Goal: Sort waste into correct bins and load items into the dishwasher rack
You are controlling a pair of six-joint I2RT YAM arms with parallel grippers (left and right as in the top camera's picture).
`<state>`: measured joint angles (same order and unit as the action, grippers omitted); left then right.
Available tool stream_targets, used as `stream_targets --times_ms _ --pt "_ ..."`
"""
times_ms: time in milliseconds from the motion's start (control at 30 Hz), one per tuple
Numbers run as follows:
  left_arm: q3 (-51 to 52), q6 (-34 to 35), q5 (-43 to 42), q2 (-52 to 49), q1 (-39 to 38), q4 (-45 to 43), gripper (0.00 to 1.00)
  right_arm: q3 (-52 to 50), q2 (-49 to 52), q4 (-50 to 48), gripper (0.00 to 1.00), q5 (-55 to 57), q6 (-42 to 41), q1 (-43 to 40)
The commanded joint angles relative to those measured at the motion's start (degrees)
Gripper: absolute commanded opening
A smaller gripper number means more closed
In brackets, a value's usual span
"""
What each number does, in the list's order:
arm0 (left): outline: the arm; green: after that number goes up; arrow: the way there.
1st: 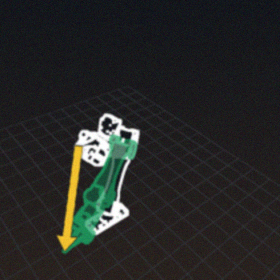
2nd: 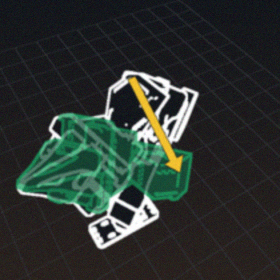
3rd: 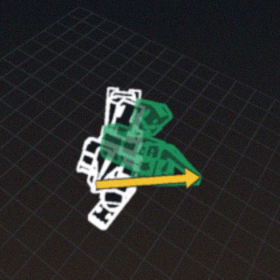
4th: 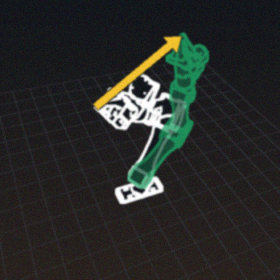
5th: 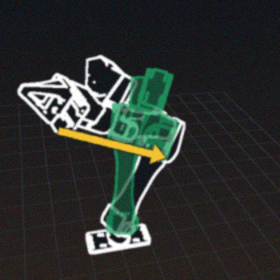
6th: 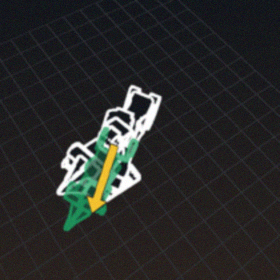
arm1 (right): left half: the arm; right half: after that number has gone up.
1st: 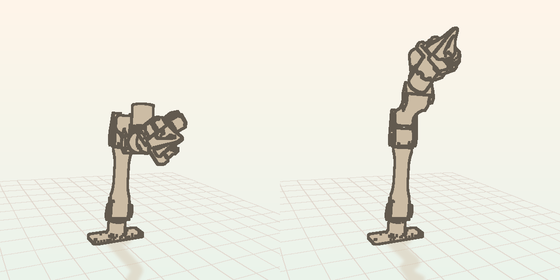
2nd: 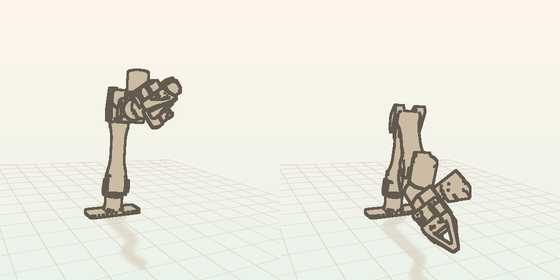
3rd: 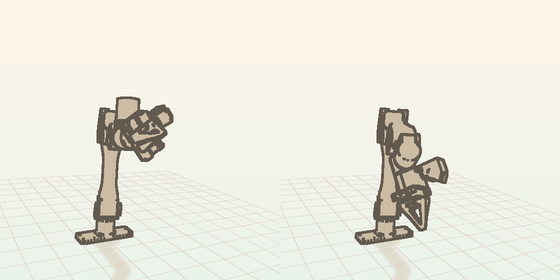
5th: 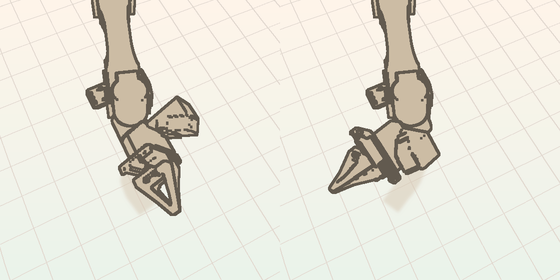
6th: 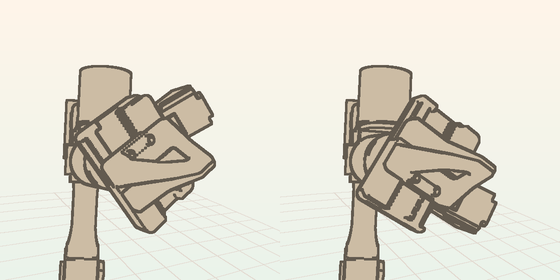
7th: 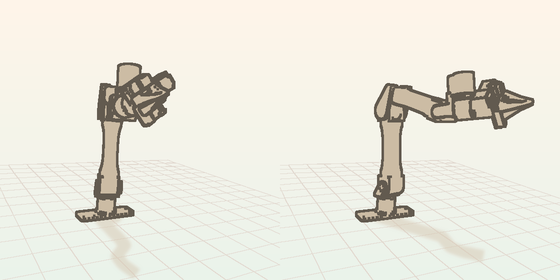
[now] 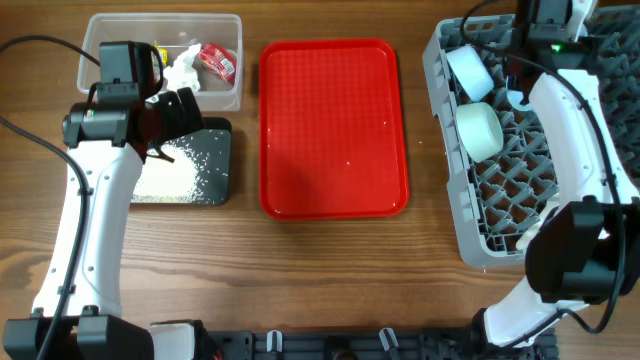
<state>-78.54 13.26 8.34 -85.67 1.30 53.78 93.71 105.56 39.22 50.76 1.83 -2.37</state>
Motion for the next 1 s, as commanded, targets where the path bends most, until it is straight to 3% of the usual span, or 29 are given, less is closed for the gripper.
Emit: stream_targets --times_ms 0,33,167,333,433,667,733,800,867,967 --pt "-0.42 0.94 0.52 0.39 0.37 -0.11 1.0 -0.48 2.38 1.05 0.04 -1.38 -0.55 0.55" --pt "-0.42 0.92 0.52 0.39 0.37 -0.11 1.0 -0.48 2.99 1.57 0.06 -2.1 -0.55 0.55" --pt "-0.42 0.92 0.52 0.39 0.37 -0.13 1.0 -0.42 3.5 2.14 0.68 -3.45 -0.57 0.66" --pt "-0.42 0.94 0.52 0.39 0.37 -0.11 1.0 -0.24 -4.66 3.91 0.97 -4.02 -8.37 0.66" --pt "-0.42 0.94 0.52 0.39 0.37 -0.11 1.0 -0.2 -16.35 7.91 1.0 -11.39 -9.62 0.7" --pt "-0.42 0.94 0.52 0.39 0.37 -0.11 1.0 -0.2 -52.37 26.97 1.0 -46.01 -10.1 0.7" --pt "-0.42 0.94 0.52 0.39 0.37 -0.11 1.0 -0.2 -59.93 27.23 1.0 -54.31 -15.78 0.7" --pt "-0.42 0.92 0.52 0.39 0.37 -0.11 1.0 -0.2 -66.14 28.39 1.0 -61.55 -27.58 0.7" --pt "-0.42 0.94 0.52 0.39 0.37 -0.11 1.0 -0.2 -69.75 31.34 1.0 -62.42 -33.33 0.7" --pt "-0.42 0.94 0.52 0.39 0.37 -0.11 1.0 -0.24 -72.22 39.89 1.0 -58.73 -33.35 0.7"
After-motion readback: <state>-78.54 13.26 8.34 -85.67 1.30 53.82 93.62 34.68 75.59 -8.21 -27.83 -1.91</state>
